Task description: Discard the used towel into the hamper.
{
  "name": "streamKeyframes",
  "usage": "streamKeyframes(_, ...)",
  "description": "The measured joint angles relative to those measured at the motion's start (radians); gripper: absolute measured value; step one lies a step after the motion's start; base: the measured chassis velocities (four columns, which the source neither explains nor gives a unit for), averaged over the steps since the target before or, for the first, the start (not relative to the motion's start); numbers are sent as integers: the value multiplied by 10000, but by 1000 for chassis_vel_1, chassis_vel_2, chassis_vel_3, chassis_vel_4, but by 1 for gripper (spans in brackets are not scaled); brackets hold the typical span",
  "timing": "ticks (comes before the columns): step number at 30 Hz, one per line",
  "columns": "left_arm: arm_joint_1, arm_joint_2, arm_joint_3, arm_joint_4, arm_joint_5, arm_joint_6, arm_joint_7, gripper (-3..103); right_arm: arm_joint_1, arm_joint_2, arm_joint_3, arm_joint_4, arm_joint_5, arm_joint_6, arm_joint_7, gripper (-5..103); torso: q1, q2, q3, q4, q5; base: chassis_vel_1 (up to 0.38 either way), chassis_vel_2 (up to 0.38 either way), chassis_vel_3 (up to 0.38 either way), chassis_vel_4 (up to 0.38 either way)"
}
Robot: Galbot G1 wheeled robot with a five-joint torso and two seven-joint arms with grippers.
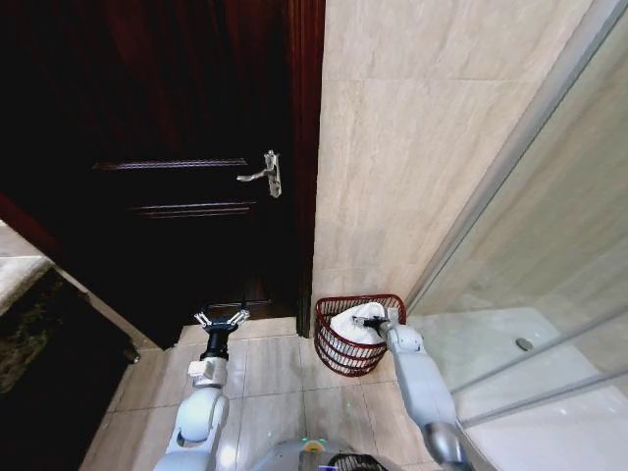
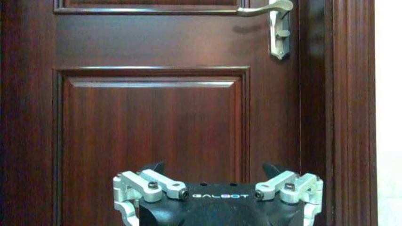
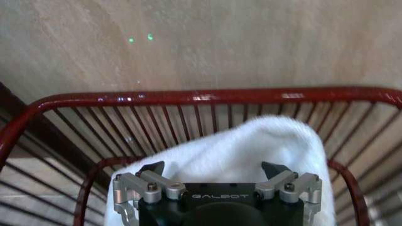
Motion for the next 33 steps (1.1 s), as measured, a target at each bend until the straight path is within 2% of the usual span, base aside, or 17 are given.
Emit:
streamKeyframes(6, -4, 26, -25, -15, 5, 21, 0, 100, 315, 158, -45, -423, -479, -357, 1, 100, 0, 0, 0, 2, -1, 0, 0, 0, 0)
streamKeyframes(8, -22, 45, -29, -43, 4, 49, 0, 100, 283, 140, -45, -423, -816, -989, -231, 100, 0, 0, 0, 0, 2, 0, 0, 0, 0)
streamKeyframes(9, -22, 45, -29, -43, 4, 49, 0, 100, 283, 140, -45, -423, -816, -989, -231, 100, 0, 0, 0, 0, 2, 0, 0, 0, 0)
streamKeyframes(11, -37, 62, -15, -59, 4, 65, 0, 100, 129, 47, -41, -381, -1080, -1450, -449, 100, 0, 0, 0, -3, 0, 0, 0, 0, 0)
streamKeyframes(19, -42, 76, 22, -101, 0, 74, 10, 100, -90, -104, -1, -616, -1174, -1520, -589, 100, 0, 0, -1, -2, 1, 0, 0, 0, 0)
streamKeyframes(22, -40, 89, 18, -135, -4, 85, 12, 100, -322, -89, 56, -80, -947, -1373, -533, 100, 0, 0, 0, -3, 3, 0, 0, 0, 0)
streamKeyframes(25, -65, 43, 71, -152, -7, 90, 15, 100, -911, -111, 12, 1957, -146, -1278, 100, 100, 0, 0, -1, -1, -1, 0, 0, 0, 0)
streamKeyframes(26, -65, 43, 71, -152, -7, 90, 15, 100, -911, -111, 12, 1957, -146, -1278, 100, 100, 0, 0, -1, -1, -1, 0, 0, 0, 0)
streamKeyframes(30, -56, -8, 184, -231, -24, 78, 20, 100, -1652, -163, 16, 4177, 310, -1291, 577, 100, 0, 0, -1, -1, 0, 0, 0, 0, 0)
streamKeyframes(33, -53, 15, 191, -282, -84, 72, 19, 100, -1998, -176, 23, 5003, 440, -1238, 803, 100, 0, 0, -1, -2, 1, 0, 0, 0, 0)
